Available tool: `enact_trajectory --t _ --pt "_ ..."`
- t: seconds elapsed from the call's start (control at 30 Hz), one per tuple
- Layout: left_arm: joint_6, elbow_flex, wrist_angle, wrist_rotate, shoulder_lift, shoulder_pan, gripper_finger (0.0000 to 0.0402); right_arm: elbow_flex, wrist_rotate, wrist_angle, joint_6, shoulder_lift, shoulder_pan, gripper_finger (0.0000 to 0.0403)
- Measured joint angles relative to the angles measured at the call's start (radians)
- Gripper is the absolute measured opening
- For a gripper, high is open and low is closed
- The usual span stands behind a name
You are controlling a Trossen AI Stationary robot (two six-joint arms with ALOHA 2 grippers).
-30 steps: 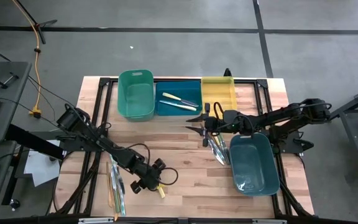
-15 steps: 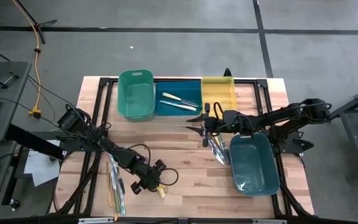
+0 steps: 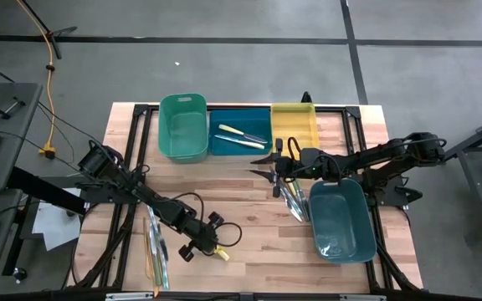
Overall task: Sort silverware by color (type)
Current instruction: Put the yellow knife into the blue bin
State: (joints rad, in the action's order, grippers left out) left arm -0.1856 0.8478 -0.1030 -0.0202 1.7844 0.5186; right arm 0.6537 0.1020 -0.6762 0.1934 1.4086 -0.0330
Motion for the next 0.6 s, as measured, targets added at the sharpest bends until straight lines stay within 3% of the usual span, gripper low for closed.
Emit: enact_trajectory --t 0.33,0.6 --pt "0.019 -0.001 -0.028 0.005 -0.012 0.000 0.0038 0.000 0.000 0.004 -0.010 0.000 0.000 0.0106" --pt "0.074 -0.007 -0.247 0.021 -0.185 -0.039 0.0038 0.000 0.000 0.010 -0.010 0.000 0.000 0.0106"
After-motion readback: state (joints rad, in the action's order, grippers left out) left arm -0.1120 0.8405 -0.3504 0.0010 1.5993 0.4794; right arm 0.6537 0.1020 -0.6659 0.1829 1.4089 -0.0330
